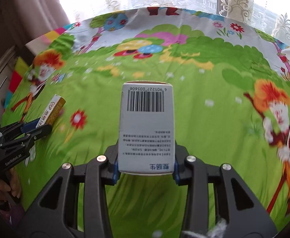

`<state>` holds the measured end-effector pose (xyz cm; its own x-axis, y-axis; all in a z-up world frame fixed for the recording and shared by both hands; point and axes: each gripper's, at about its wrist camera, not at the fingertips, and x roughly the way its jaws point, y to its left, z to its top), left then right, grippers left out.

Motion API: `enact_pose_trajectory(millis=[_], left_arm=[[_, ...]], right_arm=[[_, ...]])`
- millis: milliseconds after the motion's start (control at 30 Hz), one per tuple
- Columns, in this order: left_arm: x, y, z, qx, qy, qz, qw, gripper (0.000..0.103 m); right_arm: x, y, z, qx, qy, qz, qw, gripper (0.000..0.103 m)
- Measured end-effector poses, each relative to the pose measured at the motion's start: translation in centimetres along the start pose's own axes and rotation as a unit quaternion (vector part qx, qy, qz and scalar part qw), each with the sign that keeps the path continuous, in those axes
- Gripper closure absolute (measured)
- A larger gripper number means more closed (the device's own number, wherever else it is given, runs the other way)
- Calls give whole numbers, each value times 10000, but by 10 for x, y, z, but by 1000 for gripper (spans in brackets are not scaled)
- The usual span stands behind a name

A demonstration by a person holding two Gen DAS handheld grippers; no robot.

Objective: Organize rigid objects
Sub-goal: 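Carry the barcode box and dental box over the purple storage box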

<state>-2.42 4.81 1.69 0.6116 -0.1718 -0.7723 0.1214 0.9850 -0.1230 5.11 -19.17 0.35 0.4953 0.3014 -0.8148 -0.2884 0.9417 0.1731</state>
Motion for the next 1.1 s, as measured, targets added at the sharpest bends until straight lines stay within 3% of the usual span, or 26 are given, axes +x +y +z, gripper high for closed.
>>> enact_pose_trajectory(millis=[633, 1100], left_arm=[[-69, -8, -77, -92, -184, 72, 9998, 71], [-137, 3, -124, -300, -563, 207, 9977, 71]], right_arm=[[-51, 29, -85, -130, 5, 5, 9999, 59], [-78, 86, -100, -790, -75, 374, 9961, 59]])
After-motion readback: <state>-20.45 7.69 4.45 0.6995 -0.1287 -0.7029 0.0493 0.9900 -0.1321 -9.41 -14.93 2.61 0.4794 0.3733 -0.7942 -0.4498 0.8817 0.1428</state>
